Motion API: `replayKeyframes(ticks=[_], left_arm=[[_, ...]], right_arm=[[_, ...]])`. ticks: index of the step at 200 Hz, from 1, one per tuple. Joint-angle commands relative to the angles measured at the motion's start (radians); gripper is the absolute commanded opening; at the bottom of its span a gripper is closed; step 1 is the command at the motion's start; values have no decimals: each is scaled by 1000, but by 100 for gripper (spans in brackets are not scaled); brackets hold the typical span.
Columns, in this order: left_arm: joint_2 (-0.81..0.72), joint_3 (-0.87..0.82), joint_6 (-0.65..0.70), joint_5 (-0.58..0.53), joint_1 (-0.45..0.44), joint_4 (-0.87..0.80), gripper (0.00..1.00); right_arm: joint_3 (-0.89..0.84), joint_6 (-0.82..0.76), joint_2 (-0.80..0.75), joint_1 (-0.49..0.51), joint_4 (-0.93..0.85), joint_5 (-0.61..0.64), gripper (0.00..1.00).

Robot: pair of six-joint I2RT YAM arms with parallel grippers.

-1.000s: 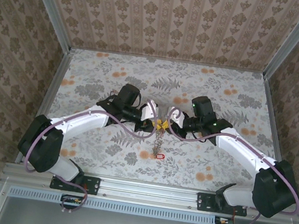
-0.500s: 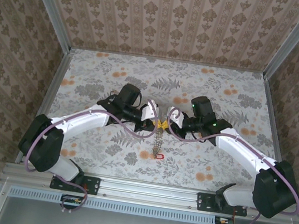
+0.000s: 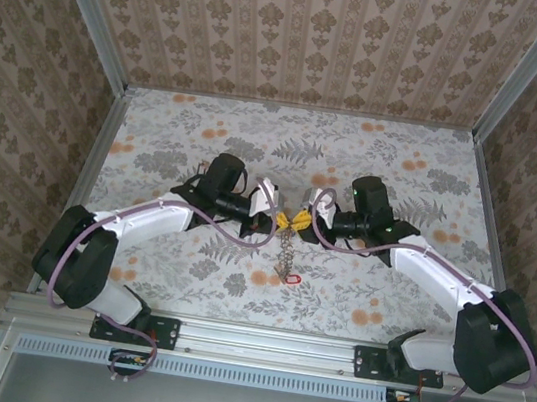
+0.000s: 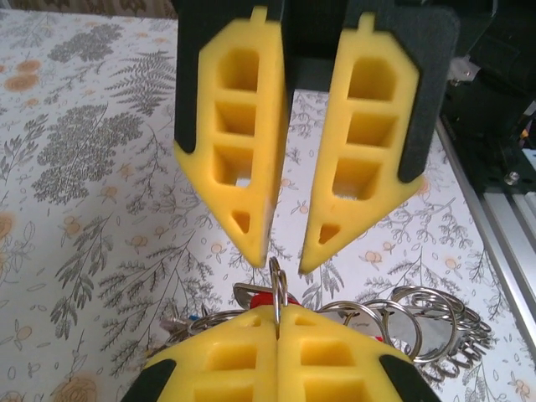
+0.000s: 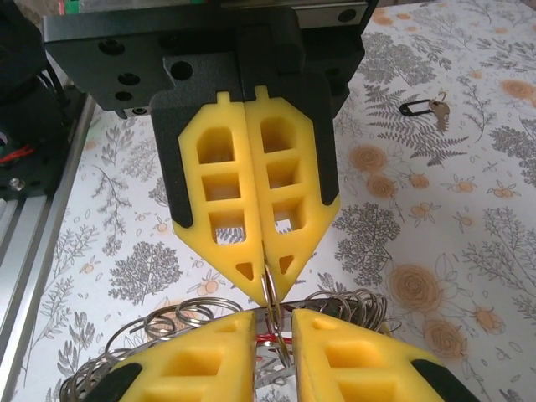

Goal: Put the keys on the keyring

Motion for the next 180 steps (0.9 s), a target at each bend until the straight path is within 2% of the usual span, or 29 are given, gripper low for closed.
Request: replayKeyframes(ticks=[1,33,68,103,115,132,161,180], left_arm=[[-35,-10,-37,87,3,110,0],[-35,-14,-41,101,6,116,0],[-41,-26,-64,119,12,159,0],[-43,-37,-74,118,17,176,0],[-41,-24,-48,88,17,119,0],[-39,6,18,42,11,1,15],[-15,63,121,-72,-7,-170,18],[0,96,153,-101,-17,-237,16]], right_arm=[[-24,68,15,-7,112,-75,19],[-19,81,26,-12,137,-93,20],[-17,67,55,-21,123,-83,8],[-12,56,62,-25,110,-70,2],[8,43,53,-22,77,-70,0],[58,-32,35,-2,-39,-41,0],[148,-144,26,40,-227,44,0],[197,-182,33,60,-317,82,0]])
